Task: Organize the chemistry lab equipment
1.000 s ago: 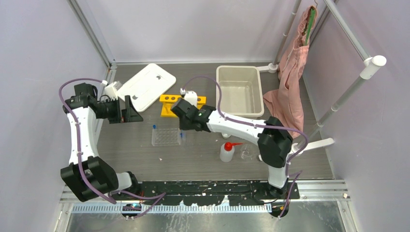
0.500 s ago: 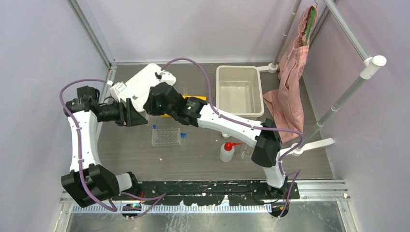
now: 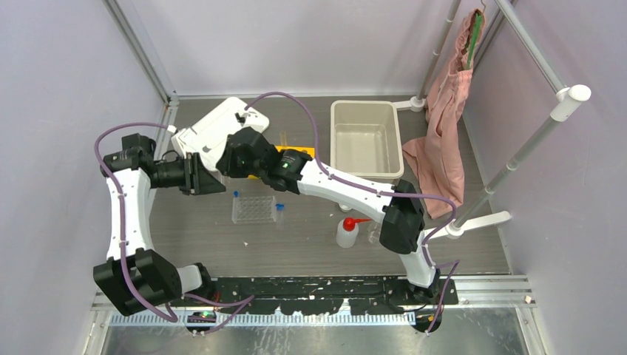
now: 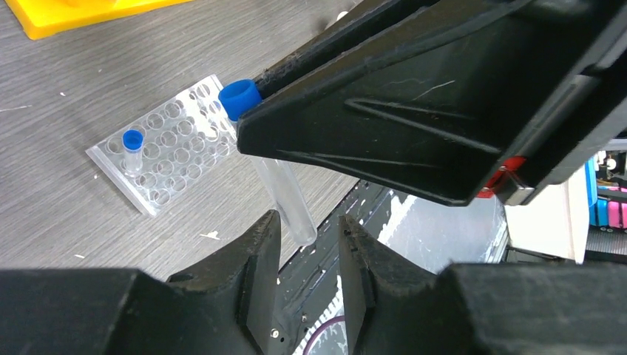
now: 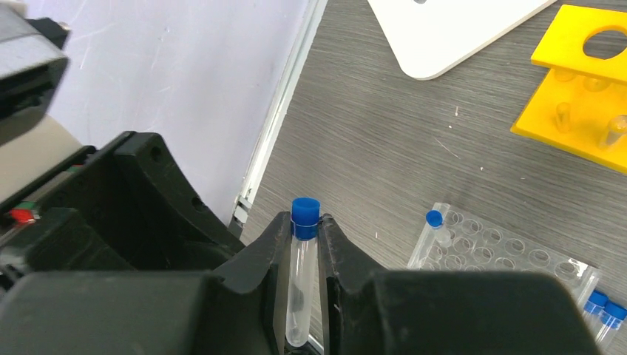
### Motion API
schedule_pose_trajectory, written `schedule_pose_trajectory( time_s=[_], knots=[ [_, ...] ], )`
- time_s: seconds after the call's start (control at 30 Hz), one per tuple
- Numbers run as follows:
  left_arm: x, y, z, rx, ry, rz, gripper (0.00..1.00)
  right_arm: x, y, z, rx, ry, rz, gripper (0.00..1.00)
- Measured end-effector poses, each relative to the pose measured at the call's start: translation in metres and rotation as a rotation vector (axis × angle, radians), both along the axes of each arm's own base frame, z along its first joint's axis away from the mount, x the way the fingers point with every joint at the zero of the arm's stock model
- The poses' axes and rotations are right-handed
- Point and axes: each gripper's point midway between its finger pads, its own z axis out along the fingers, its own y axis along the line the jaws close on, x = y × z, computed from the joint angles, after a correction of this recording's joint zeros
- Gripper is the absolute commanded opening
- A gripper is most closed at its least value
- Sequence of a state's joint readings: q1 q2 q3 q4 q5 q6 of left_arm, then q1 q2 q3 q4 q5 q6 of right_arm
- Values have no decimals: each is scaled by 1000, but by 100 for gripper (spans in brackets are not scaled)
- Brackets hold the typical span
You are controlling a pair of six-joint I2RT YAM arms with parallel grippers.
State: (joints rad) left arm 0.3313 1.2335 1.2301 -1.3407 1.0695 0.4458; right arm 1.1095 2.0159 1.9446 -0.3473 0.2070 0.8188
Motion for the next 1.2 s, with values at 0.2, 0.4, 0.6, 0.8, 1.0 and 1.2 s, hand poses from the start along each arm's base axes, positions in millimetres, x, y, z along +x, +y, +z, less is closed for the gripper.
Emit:
schedule_pose_trajectory(
  time_s=[0.2, 0.4, 0.6, 0.8, 1.0, 1.2],
  knots=[
    [-1, -1, -8, -12, 36, -5, 35, 0, 4, 6, 27, -8, 4, 1],
    [0, -2, -13, -20, 63, -4, 10, -1, 5, 8, 36, -10, 8, 34],
    [1, 1, -17, -2, 67, -5, 0, -6, 6, 5, 32, 9, 35, 64],
    [-3, 1, -15, 25, 20, -51, 0, -12, -3, 6, -14, 68, 95, 52],
    [-10, -2, -11, 59, -39, -101, 0, -11, -10, 17, 6, 121, 172, 45],
    [-18, -6, -10, 84, -74, -145, 0, -8, -5, 37, 24, 142, 259, 41]
  ],
)
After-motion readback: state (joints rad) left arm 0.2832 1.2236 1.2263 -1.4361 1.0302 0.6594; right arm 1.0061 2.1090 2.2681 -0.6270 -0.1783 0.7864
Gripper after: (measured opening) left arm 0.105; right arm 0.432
